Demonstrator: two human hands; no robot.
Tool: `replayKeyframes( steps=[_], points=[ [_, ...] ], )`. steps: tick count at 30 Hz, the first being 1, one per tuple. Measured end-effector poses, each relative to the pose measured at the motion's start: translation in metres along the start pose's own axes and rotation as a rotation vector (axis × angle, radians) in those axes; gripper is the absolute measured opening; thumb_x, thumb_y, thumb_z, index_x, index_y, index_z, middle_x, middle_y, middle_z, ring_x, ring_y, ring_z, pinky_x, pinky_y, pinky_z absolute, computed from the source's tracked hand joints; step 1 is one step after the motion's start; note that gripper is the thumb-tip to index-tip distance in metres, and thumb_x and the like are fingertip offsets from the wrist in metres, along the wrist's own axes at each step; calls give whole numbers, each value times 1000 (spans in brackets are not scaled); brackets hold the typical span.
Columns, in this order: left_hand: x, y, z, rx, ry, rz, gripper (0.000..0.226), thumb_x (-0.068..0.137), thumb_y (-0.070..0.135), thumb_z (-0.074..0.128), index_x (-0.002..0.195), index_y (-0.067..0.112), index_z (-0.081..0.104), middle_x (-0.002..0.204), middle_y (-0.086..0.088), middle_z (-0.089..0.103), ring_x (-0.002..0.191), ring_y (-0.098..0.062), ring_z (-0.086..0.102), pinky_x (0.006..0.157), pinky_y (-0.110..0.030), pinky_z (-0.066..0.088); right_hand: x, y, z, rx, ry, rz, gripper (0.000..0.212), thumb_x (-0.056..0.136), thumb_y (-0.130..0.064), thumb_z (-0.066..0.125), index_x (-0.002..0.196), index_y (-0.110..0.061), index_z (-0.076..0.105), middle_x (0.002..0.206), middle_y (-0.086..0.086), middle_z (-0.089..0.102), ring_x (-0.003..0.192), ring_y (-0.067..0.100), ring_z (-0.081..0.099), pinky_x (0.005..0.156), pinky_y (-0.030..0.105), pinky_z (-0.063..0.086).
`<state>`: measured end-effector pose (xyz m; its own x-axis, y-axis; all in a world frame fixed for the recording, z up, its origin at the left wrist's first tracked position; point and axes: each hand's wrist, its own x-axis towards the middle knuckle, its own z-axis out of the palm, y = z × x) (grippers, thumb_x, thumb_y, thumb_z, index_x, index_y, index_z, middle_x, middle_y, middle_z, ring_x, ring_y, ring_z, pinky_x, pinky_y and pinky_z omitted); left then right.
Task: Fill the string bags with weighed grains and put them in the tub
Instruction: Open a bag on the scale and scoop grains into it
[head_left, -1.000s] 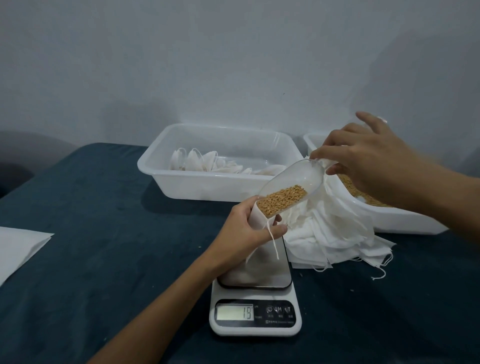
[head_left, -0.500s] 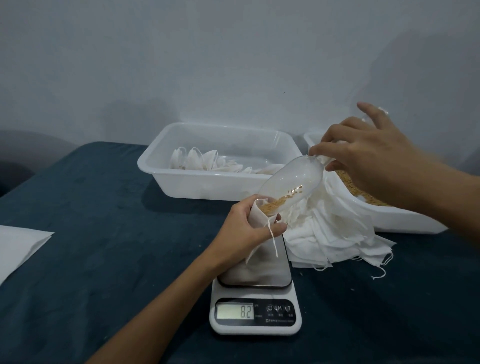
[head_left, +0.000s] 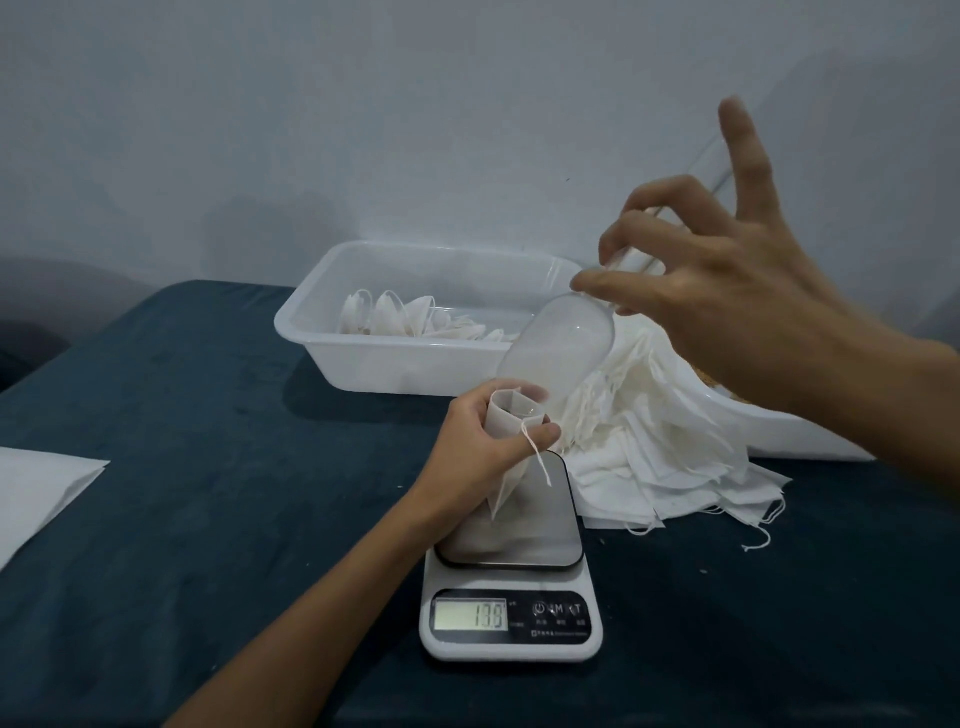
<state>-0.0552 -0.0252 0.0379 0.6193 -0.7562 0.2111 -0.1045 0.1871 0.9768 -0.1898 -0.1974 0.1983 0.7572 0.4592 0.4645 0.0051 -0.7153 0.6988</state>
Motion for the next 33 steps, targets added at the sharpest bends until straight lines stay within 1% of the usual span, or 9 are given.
replayKeyframes(
  steps=[4, 6, 10, 20, 24, 26, 28, 30, 33],
  points=[
    [0, 1, 0, -3, 6, 4, 42, 75, 23, 85, 113, 21, 70, 90, 1, 74, 82, -10, 70, 77, -42, 62, -1, -4, 2, -5, 28, 34, 37, 92, 2, 56, 118, -20, 70, 107, 8, 63, 116, 36, 53, 116, 74, -1],
    [0, 1, 0, -3, 10, 16, 47, 74, 21, 86, 117, 24, 67, 91, 1, 75, 85, -11, 71, 83, -47, 62, -4, -3, 5, 8, 33, 65, 36, 89, -1, 66, 118, -21, 70, 107, 7, 63, 116, 35, 53, 115, 74, 0],
    [1, 1, 1, -2, 33, 31, 58, 71, 21, 87, 123, 26, 62, 95, -1, 74, 87, -13, 70, 86, -39, 59, -14, 0, 11, 49, 21, 174, 36, 86, -13, 75, 120, -24, 69, 108, 5, 64, 116, 32, 52, 116, 73, 0],
    [1, 1, 1, 50, 79, 52, 69, 70, 26, 89, 131, 32, 57, 104, 2, 72, 105, -29, 69, 103, -56, 53, -47, 11, 31, 295, -106, 620, 33, 89, -25, 69, 121, -20, 70, 105, 6, 68, 111, 35, 57, 116, 71, 10],
    [0, 3, 2, 44, 84, 39, 83, 64, 36, 89, 137, 35, 49, 109, 2, 72, 111, -28, 67, 106, -58, 50, -67, 23, 48, 468, -146, 796, 32, 96, -27, 65, 125, -15, 67, 110, 9, 71, 111, 32, 62, 114, 60, 27],
    [0, 3, 3, 35, 80, 33, 88, 62, 39, 89, 139, 35, 47, 109, 1, 71, 108, -26, 68, 105, -57, 51, -77, 28, 57, 583, -123, 914, 33, 97, -25, 65, 126, -10, 66, 112, 12, 72, 106, 24, 64, 101, 39, 41],
    [0, 4, 3, 38, 77, 31, 89, 61, 40, 89, 139, 34, 46, 109, 1, 71, 106, -24, 68, 104, -56, 52, -88, 34, 66, 646, -135, 1044, 31, 98, -24, 65, 125, -8, 67, 111, 12, 72, 97, 18, 63, 86, 27, 42],
    [0, 4, 3, 45, 78, 35, 87, 61, 40, 89, 138, 35, 47, 109, 1, 72, 109, -25, 67, 105, -57, 51, -101, 41, 77, 653, -155, 1141, 29, 99, -27, 63, 120, -9, 70, 103, 11, 72, 87, 20, 64, 78, 26, 44],
    [0, 2, 2, 53, 73, 43, 83, 65, 36, 89, 138, 35, 48, 109, 2, 72, 110, -25, 67, 106, -54, 52, -121, 52, 96, 578, -254, 1221, 30, 101, -32, 60, 111, -7, 72, 100, 11, 72, 90, 27, 65, 84, 35, 46]
  ],
)
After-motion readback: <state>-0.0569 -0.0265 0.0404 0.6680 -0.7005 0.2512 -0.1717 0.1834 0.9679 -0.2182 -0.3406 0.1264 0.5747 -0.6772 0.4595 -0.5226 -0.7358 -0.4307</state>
